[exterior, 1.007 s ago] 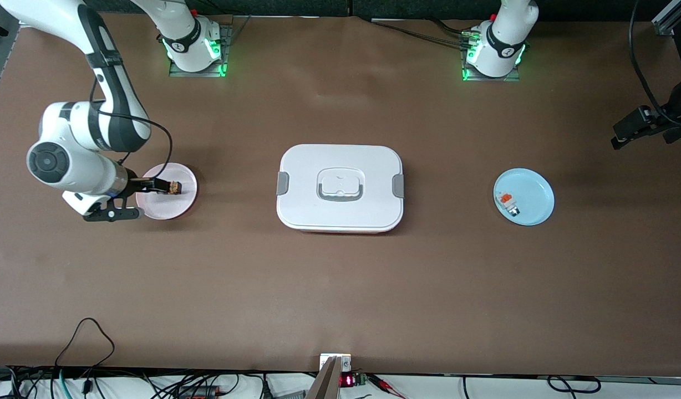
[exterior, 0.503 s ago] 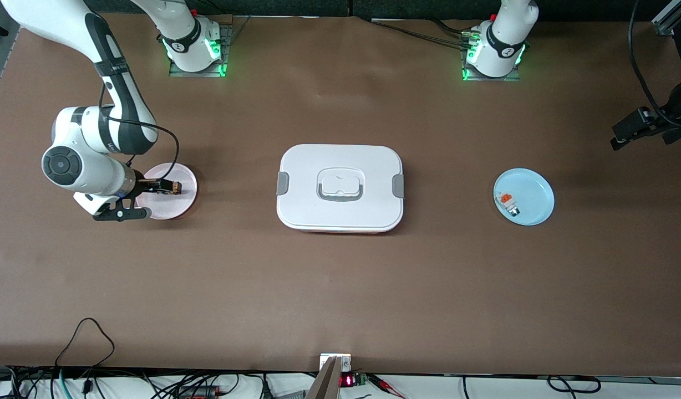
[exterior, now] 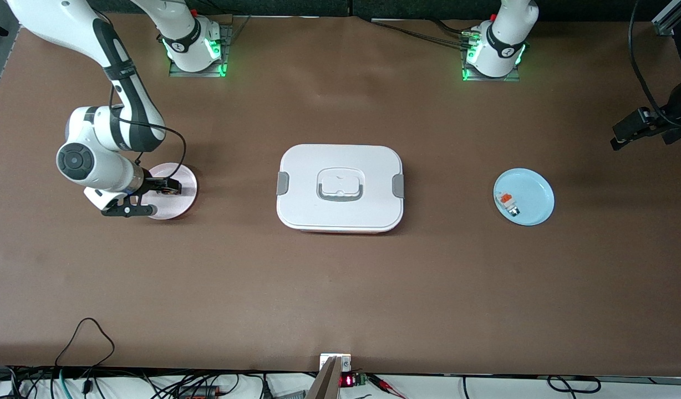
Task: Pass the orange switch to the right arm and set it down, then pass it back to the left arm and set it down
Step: 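Lower the right gripper back down to the switch on the white plate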
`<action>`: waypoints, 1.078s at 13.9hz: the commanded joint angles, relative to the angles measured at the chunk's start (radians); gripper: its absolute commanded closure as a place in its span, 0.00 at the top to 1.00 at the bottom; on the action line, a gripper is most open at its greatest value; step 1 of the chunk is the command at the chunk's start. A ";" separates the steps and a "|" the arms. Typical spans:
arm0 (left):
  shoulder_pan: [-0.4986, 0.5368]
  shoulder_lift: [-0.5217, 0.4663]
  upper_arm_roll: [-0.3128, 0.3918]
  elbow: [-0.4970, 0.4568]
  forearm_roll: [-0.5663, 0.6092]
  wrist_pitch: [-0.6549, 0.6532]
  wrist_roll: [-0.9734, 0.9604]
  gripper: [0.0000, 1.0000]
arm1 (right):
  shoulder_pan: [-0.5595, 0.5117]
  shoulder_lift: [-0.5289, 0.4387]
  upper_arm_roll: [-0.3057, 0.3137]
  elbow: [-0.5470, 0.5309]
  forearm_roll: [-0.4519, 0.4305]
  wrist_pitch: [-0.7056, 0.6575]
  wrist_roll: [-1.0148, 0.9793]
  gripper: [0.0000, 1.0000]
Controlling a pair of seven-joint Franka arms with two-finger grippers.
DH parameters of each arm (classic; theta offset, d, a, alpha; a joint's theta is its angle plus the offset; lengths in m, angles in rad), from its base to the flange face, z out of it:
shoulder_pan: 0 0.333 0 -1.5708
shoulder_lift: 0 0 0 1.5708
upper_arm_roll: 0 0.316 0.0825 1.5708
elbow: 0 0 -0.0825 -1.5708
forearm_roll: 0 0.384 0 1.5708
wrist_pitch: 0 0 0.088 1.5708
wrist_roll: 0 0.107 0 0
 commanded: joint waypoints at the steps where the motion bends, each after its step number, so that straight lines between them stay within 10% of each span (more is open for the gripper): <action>1: 0.013 -0.002 -0.013 -0.005 0.021 0.008 0.005 1.00 | -0.003 0.000 0.001 -0.030 0.010 0.042 0.032 1.00; 15: 0.008 0.001 -0.020 -0.005 0.024 0.008 -0.024 1.00 | -0.004 0.030 -0.001 -0.130 0.009 0.205 0.031 1.00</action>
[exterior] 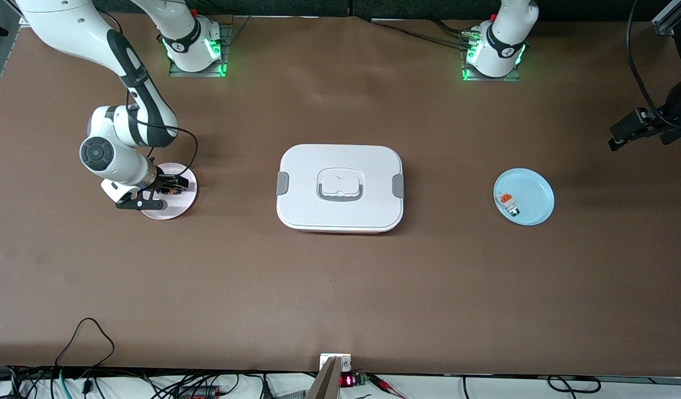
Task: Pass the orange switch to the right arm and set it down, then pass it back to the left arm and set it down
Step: 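Close the right gripper on the black-orange switch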
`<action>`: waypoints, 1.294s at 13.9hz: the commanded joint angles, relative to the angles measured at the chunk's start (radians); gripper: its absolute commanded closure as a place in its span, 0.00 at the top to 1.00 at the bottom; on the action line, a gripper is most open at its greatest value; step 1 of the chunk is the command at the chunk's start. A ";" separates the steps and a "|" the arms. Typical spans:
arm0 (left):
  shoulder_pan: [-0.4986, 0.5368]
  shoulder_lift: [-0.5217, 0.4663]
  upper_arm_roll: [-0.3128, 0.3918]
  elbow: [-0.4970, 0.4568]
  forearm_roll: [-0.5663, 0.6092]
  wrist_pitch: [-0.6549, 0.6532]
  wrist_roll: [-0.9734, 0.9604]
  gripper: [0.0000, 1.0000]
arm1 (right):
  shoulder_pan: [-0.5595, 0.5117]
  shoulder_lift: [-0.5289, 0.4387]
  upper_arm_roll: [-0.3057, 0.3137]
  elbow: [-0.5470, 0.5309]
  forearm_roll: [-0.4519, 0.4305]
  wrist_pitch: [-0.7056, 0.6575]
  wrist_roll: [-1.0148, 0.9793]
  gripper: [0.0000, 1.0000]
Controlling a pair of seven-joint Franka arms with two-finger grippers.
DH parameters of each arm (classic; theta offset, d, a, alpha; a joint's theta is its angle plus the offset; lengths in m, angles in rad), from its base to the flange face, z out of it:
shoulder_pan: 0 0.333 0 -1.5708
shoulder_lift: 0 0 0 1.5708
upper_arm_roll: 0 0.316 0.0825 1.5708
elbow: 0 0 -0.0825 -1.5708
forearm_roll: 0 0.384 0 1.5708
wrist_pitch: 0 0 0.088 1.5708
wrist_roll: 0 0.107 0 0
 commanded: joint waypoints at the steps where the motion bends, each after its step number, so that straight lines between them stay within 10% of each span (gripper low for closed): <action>1: 0.008 -0.002 -0.013 -0.005 0.024 0.008 -0.015 1.00 | -0.004 -0.006 0.002 -0.011 0.009 0.019 0.007 1.00; 18: 0.007 0.014 -0.018 -0.002 0.023 -0.003 -0.059 1.00 | -0.028 0.003 0.002 -0.011 0.007 0.019 -0.024 1.00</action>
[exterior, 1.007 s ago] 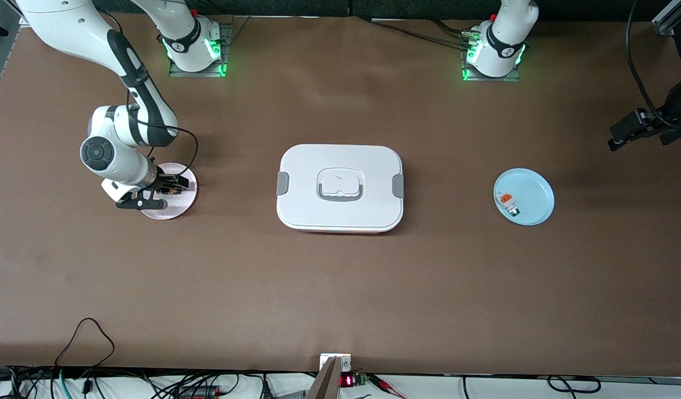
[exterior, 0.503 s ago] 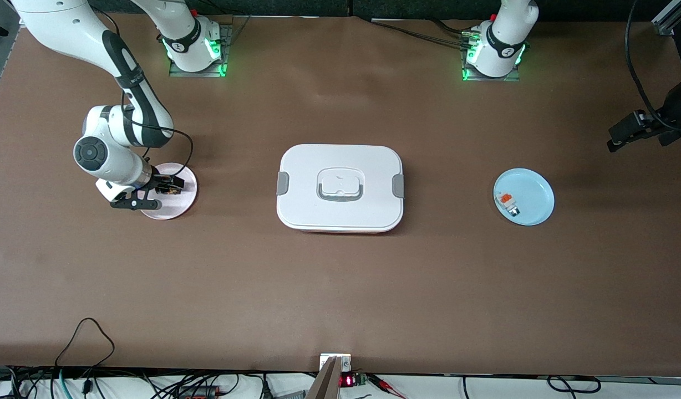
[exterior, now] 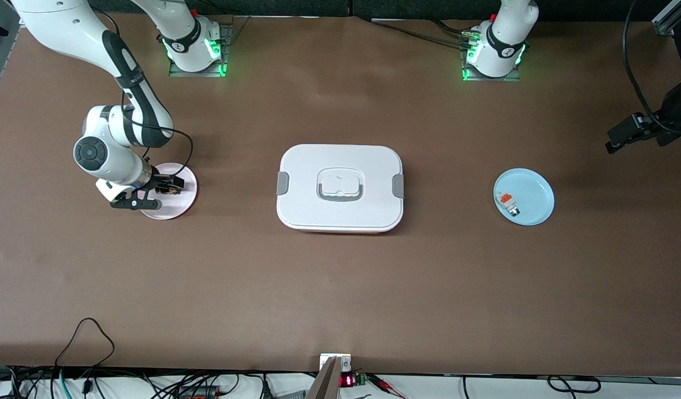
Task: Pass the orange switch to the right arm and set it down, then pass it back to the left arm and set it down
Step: 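Close the right gripper on the black-orange switch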
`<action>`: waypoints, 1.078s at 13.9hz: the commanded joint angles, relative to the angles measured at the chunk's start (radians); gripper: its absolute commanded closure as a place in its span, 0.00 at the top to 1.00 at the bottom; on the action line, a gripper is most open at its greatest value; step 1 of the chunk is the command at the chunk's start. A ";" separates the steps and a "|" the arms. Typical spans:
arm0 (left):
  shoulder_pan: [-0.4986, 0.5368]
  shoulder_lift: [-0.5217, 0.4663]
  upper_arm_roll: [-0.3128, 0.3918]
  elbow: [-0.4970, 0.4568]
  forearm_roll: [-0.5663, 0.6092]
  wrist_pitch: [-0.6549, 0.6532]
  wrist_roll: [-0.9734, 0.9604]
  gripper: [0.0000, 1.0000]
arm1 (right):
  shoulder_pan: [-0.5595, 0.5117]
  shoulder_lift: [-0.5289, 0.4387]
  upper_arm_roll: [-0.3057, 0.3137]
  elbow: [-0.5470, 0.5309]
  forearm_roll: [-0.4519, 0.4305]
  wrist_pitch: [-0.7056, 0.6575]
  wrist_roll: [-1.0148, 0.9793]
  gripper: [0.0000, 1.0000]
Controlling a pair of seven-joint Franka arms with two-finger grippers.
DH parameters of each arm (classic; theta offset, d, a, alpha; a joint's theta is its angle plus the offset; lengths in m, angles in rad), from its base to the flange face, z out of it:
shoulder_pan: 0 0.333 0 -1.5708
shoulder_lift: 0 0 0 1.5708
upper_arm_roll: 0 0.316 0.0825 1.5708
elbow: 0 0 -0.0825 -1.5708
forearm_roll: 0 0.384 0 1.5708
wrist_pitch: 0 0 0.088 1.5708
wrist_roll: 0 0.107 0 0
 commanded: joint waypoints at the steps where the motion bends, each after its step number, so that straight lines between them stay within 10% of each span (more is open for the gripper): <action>1: 0.007 0.001 -0.015 0.005 0.023 -0.002 -0.015 1.00 | -0.004 0.006 0.006 -0.010 0.007 0.020 -0.015 1.00; 6: 0.007 0.012 -0.014 0.011 0.011 0.001 -0.014 1.00 | 0.001 0.014 0.007 -0.010 0.009 0.033 -0.015 0.98; 10: 0.005 0.018 -0.014 0.012 0.009 0.004 -0.021 1.00 | 0.016 0.004 0.012 -0.008 0.007 0.029 -0.017 0.47; 15: 0.013 0.026 -0.008 0.014 -0.081 0.006 -0.024 1.00 | 0.016 -0.032 0.020 -0.008 0.009 0.011 -0.049 0.36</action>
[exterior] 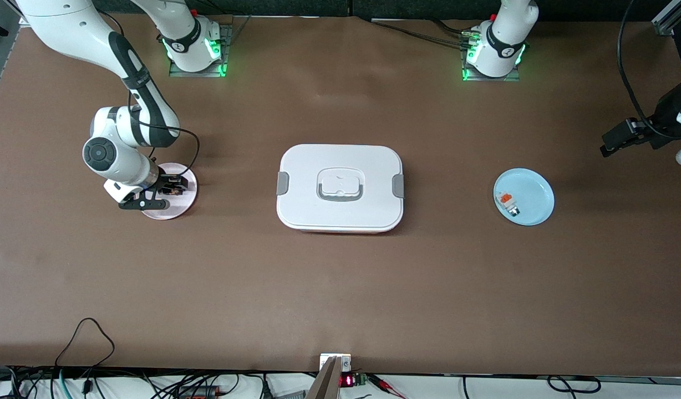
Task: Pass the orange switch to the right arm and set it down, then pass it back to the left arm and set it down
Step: 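Lift the switch with the right gripper while the left gripper moves inward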
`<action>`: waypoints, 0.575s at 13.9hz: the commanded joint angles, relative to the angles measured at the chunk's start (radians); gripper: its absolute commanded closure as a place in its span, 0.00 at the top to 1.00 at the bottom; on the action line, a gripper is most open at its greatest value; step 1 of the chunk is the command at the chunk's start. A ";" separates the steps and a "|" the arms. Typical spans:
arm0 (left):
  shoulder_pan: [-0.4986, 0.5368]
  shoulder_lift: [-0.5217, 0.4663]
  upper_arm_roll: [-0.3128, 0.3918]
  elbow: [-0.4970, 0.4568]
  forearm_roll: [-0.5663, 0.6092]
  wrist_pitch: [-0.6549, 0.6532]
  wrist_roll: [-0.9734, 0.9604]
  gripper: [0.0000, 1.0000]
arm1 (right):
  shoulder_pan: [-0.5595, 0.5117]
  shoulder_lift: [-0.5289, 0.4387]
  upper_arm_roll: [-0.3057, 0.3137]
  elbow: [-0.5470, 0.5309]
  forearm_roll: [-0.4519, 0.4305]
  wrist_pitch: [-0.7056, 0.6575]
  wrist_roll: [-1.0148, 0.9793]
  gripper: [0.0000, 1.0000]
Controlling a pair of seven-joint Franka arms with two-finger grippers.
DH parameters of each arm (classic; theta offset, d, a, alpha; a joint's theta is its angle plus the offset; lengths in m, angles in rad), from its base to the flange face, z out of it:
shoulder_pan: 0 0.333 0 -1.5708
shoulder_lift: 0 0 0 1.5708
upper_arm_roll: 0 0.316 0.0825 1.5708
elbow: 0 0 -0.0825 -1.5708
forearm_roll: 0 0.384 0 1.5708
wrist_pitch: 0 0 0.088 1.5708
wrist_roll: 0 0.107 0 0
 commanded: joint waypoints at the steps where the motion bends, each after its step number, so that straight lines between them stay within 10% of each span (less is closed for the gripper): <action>1: 0.013 0.014 -0.003 0.015 -0.057 0.003 -0.014 1.00 | 0.002 -0.072 0.017 -0.003 0.010 -0.054 -0.023 0.36; 8: 0.010 0.031 -0.004 0.034 -0.136 0.000 -0.045 1.00 | 0.019 -0.187 0.048 0.164 0.039 -0.365 -0.037 0.35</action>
